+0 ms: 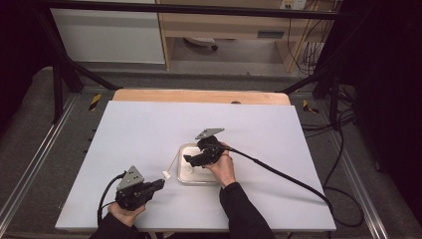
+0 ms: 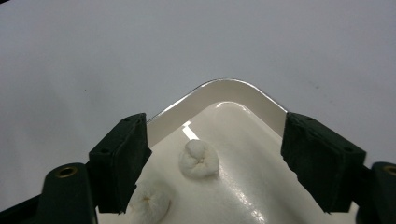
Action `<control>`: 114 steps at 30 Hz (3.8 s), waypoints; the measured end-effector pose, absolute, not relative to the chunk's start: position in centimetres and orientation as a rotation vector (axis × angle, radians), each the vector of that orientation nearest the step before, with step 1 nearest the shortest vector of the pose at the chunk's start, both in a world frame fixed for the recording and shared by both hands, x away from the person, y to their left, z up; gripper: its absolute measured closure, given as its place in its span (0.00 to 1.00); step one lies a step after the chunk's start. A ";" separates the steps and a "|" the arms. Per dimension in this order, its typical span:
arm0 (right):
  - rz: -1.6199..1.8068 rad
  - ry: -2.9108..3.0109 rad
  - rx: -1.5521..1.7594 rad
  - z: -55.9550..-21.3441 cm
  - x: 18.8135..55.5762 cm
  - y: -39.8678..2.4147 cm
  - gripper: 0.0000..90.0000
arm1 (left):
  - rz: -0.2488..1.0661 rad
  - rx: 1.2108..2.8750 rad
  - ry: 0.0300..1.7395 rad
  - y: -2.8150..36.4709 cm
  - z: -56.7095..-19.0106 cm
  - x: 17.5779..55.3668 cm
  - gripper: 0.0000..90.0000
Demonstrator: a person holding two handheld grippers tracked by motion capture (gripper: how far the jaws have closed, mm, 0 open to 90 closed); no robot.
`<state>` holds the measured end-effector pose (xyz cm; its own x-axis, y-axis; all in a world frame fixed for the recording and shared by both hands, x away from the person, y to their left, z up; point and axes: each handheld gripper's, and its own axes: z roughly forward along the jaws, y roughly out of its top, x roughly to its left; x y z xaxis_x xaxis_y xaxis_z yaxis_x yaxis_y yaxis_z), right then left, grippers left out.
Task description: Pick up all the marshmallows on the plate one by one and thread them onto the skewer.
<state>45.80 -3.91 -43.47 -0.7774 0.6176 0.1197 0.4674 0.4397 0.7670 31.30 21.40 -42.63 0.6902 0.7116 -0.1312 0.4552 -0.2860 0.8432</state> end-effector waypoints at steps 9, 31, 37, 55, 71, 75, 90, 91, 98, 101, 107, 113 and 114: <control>1.199 2.567 0.940 -44.4 46.0 -3.6 0.46 | 0.330 1.939 0.905 21.4 -42.7 31.4 0.98; 1.138 2.606 0.781 -44.9 45.7 -3.5 0.74 | 0.320 1.954 0.898 21.3 -42.8 31.4 0.98; 1.149 2.607 0.801 -44.9 45.7 -3.5 0.79 | 0.320 1.955 0.897 21.3 -42.8 31.4 0.98; 1.220 2.591 0.836 -42.9 45.1 -4.4 0.85 | 0.320 1.957 0.894 21.2 -42.8 31.4 0.98; 1.443 2.541 0.796 -38.3 42.2 -8.2 0.85 | 0.310 1.962 0.848 20.6 -42.8 31.1 0.98; 1.533 2.515 0.791 -36.9 41.4 -9.3 0.85 | 0.311 1.968 0.820 20.3 -42.7 30.9 0.98; 1.792 2.451 0.811 -33.9 40.4 -11.0 0.86 | 0.321 1.956 0.753 19.2 -42.6 30.2 0.98; 1.808 2.452 0.808 -33.8 40.4 -11.0 0.86 | 0.325 1.952 0.749 19.1 -42.5 30.1 0.98; 1.865 2.462 0.817 -33.8 40.3 -10.9 0.86 | 0.325 1.949 0.732 18.8 -42.5 30.0 0.98; 1.862 2.469 0.813 -33.9 40.3 -10.9 0.86 | 0.326 1.949 0.728 18.8 -42.5 30.0 0.98; 1.856 2.477 0.825 -34.0 40.5 -10.9 0.86 | 0.325 1.947 0.728 18.8 -42.5 30.0 0.98; 1.861 2.493 0.828 -34.3 40.6 -10.7 0.86 | 0.326 1.951 0.726 18.8 -42.5 30.0 0.98; 1.863 2.496 0.829 -34.3 40.6 -10.6 0.86 | 0.327 1.954 0.725 18.8 -42.5 30.0 0.98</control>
<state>40.61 -10.64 -34.31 -0.8646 0.3510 0.3595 0.4444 0.2008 0.8730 29.96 18.80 -42.55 0.7850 0.6146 -0.0776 0.3482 -0.3343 0.8758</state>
